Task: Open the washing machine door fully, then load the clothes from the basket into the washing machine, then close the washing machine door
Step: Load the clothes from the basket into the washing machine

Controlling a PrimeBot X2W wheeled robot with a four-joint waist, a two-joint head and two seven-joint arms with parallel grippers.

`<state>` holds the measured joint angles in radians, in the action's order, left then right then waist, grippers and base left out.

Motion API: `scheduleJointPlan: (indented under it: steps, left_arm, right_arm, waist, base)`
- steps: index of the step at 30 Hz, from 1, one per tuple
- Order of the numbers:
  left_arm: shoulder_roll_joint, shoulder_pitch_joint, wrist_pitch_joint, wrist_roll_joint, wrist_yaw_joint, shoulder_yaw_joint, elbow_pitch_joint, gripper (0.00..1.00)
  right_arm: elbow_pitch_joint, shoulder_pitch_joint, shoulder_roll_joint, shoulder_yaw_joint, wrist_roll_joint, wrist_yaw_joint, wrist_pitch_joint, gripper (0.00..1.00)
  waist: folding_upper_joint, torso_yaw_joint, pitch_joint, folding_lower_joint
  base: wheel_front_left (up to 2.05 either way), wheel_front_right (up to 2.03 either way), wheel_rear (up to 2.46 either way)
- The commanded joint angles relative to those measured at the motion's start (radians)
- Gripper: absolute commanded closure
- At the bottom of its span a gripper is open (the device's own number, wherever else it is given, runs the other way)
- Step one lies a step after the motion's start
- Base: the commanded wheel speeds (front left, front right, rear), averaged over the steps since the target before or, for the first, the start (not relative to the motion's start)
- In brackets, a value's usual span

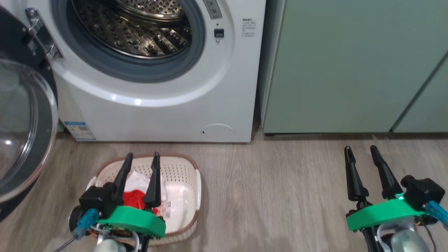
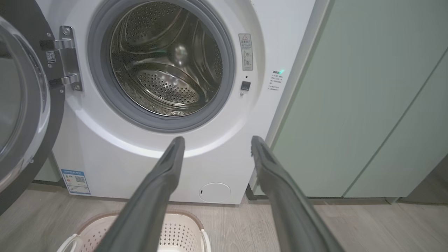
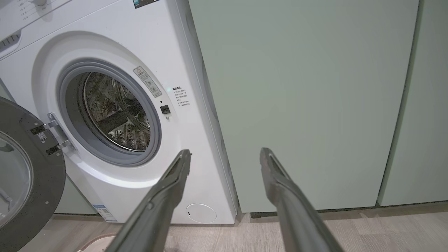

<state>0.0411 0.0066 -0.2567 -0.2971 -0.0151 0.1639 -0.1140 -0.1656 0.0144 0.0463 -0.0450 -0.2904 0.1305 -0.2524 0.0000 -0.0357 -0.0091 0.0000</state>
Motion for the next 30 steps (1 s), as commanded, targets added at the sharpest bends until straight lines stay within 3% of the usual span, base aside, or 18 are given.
scheduleJointPlan:
  steps: [1, 11, 30]
  left_arm:
    - [0.009, -0.032, -0.005, 0.007, -0.015, -0.034, 0.043, 0.0]
    - [0.009, -0.028, -0.005, 0.019, -0.029, -0.019, 0.035, 0.0]
    - [0.009, -0.037, -0.005, 0.018, -0.037, -0.025, 0.004, 0.0]
  right_arm:
    - [0.029, -0.032, 0.004, 0.028, -0.002, 0.0, -0.009, 0.0]
    - [0.027, -0.031, 0.004, 0.035, 0.0, 0.0, -0.009, 0.0]
    - [0.023, -0.037, 0.004, 0.036, -0.009, 0.0, -0.009, 0.0]
  waist:
    - [0.0, 0.001, 0.0, 0.0]
    - [0.0, 0.01, 0.003, 0.0]
    - [0.0, 0.015, 0.006, 0.0]
  base:
    - [1.84, -1.84, 0.0]
    - [1.09, -1.09, 0.0]
    - [0.0, 0.0, 0.0]
